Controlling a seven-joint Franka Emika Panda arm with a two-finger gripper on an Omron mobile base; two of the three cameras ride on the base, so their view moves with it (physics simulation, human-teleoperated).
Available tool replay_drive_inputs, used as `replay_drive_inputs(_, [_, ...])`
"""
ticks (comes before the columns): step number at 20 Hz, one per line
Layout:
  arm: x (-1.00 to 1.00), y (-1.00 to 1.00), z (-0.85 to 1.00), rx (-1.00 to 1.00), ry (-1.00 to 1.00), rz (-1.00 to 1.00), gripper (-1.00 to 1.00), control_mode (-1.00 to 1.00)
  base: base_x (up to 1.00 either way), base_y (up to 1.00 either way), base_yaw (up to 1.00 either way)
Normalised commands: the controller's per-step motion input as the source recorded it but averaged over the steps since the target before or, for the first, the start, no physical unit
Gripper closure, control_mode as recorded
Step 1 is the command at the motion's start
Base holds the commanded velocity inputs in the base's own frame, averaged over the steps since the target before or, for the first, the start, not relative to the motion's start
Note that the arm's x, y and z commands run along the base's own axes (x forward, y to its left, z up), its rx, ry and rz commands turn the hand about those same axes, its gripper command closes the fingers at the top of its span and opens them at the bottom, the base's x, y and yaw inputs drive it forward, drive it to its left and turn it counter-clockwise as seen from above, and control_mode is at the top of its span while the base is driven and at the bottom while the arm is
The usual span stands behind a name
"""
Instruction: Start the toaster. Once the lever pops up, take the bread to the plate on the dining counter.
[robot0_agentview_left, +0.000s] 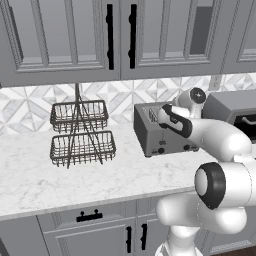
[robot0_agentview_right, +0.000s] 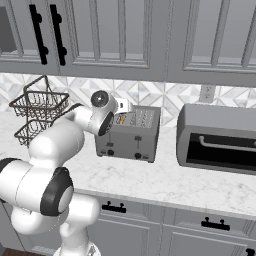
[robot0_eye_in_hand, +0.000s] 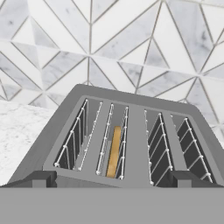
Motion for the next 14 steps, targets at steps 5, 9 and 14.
replay_drive_inputs(5, [0.00,0.00,0.00,0.00,0.00,0.00,-1.00,-1.00,0.00,0.00,0.00])
replay_drive_inputs(9, [0.00,0.00,0.00,0.00,0.00,0.00,-1.00,-1.00,0.00,0.00,0.00])
replay_drive_inputs(14, [0.00,0.00,0.00,0.00,0.00,0.00,-1.00,-1.00,0.00,0.00,0.00])
